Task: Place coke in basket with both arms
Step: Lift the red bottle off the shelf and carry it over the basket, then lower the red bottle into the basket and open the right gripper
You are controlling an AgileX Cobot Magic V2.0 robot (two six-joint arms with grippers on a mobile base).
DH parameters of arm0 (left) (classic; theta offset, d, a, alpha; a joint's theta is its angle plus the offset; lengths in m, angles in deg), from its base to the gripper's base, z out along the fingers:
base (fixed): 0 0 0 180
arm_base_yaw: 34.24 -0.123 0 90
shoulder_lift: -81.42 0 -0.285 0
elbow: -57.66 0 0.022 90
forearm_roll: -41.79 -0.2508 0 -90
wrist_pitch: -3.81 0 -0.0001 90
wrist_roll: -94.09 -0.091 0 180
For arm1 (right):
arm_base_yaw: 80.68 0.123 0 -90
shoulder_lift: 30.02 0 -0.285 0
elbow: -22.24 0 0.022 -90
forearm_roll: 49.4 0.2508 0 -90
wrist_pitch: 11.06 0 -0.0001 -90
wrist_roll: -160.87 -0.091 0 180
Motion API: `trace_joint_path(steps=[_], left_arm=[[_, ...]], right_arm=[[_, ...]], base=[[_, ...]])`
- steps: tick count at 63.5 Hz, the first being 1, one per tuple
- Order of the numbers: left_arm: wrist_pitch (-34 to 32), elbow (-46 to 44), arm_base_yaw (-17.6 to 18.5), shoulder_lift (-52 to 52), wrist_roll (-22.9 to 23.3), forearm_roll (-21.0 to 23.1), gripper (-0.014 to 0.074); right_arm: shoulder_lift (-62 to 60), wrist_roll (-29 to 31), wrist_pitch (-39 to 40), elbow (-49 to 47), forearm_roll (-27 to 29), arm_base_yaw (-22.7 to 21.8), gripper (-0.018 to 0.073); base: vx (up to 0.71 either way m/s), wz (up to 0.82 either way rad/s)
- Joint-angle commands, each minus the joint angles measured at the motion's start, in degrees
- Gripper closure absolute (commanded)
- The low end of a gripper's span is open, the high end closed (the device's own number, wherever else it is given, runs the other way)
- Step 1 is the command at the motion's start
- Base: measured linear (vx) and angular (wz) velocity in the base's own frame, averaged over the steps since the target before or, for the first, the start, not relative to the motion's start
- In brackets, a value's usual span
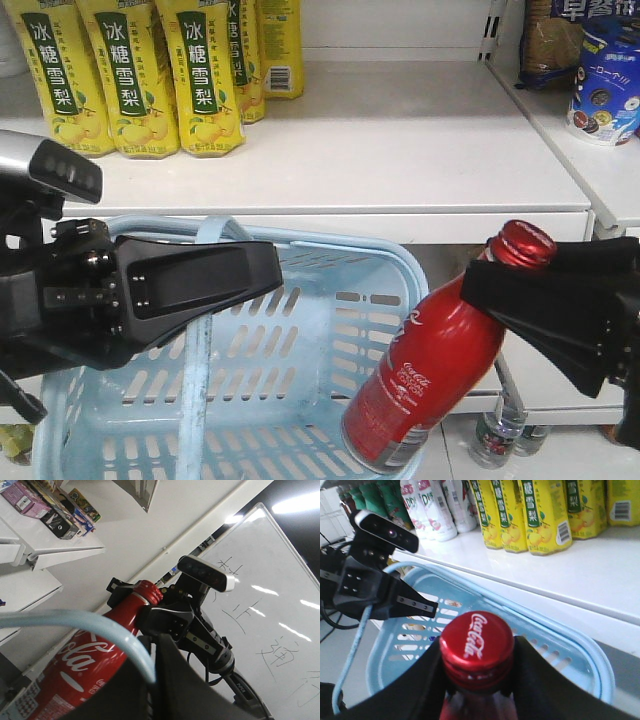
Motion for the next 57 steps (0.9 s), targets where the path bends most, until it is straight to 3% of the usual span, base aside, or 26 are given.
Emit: trace_joint_path(steps=[1, 20, 28, 41, 47, 57], left_arm=[[-10.0, -1.4, 0.3, -1.3, -0.6, 4.8, 0.0603], [-10.0, -1.4, 0.3, -1.3, -0.6, 4.8, 0.0603], [-10.0, -1.4, 0.3, -1.3, -0.6, 4.8, 0.0603], [-10.0, -1.4, 0.3, -1.3, -0.6, 4.8, 0.0603], [-10.0, -1.4, 0.3, -1.3, -0.6, 4.8, 0.0603], [-10.0, -1.4, 0.3, -1.3, -0.6, 4.8, 0.0603]], right_arm=[[1.3, 1.6, 0.0, -1.9, 8.0, 0.1, 0.0564], [9.9, 5.1, 2.2, -1.9, 9.4, 1.0, 0.0563], [13.1, 7.5, -0.1, -1.9, 10.1, 6.8, 0.0563], [15.9, 13.3, -15.4, -1.9, 12.0, 18.4, 0.0559], [15.9, 13.3, -20.7, -1.9, 11.8, 21.1, 0.0540], [15.9, 13.5, -21.5, -1.9, 10.2, 21.7, 0.0447]], base=[[0.00, 0.00], [0.00, 0.00], [0.00, 0.00], [0.00, 0.00], [0.00, 0.00], [0.00, 0.00]])
